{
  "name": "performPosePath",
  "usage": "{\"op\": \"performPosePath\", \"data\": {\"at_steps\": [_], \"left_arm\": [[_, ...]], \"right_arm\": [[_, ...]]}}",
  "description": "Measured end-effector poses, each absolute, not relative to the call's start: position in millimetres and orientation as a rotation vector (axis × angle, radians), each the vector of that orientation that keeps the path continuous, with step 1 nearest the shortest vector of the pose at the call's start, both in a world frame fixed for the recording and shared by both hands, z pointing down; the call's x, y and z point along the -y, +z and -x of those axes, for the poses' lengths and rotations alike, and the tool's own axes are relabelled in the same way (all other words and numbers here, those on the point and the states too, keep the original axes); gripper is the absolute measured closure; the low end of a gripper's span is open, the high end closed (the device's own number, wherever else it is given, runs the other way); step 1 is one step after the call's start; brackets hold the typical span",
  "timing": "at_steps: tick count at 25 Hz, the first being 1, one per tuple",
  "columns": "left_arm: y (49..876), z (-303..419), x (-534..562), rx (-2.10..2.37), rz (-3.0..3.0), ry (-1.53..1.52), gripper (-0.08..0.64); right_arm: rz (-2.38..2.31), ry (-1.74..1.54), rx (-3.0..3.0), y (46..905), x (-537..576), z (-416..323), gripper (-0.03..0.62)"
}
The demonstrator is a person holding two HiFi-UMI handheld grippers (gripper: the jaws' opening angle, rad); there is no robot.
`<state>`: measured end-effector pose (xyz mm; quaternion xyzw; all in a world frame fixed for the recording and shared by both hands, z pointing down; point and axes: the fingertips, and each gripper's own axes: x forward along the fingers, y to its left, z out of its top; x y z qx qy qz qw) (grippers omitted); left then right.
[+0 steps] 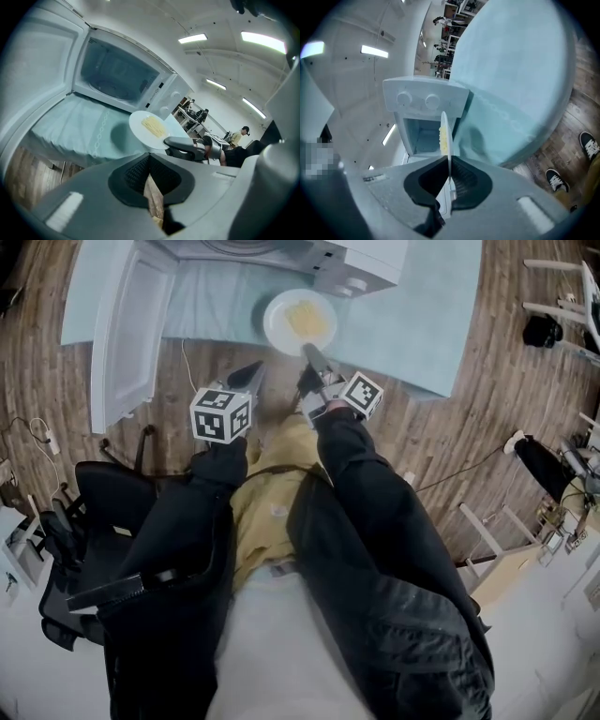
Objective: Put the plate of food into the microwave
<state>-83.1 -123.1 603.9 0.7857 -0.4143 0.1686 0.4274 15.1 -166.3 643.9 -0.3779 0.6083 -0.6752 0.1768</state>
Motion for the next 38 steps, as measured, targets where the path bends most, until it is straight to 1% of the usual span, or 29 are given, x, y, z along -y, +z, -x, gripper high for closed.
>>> {"op": "performPosePath", "data": {"at_steps": [3, 17, 30, 34, 35, 36, 37, 38], "left_arm": [[604, 100, 131, 1.035, -1.981, 0.442, 0.56], [615, 148, 154, 0.997, -2.008, 0.446, 0.56], [625, 167, 151, 0.999, -1.97, 0.414, 0.56], [625, 170, 152, 1.007, -1.962, 0.41, 0.561], [624, 170, 152, 1.008, -1.962, 0.41, 0.56], [623, 170, 152, 1.01, -1.963, 0.408, 0.56], [622, 170, 153, 1.014, -1.964, 0.407, 0.56], [620, 170, 154, 1.018, -1.967, 0.405, 0.56]], "right_arm": [[1.032, -1.906, -1.745, 639, 192, 16, 0.581], [1.013, -1.855, -1.69, 636, 300, 104, 0.581], [1.121, -1.81, -1.593, 644, 363, 121, 0.581], [1.144, -1.805, -1.628, 643, 368, 124, 0.568], [1.133, -1.81, -1.643, 642, 367, 126, 0.553], [1.117, -1.816, -1.659, 639, 365, 129, 0.515], [1.102, -1.822, -1.681, 637, 361, 130, 0.491], [1.092, -1.828, -1.71, 634, 356, 131, 0.483]]}}
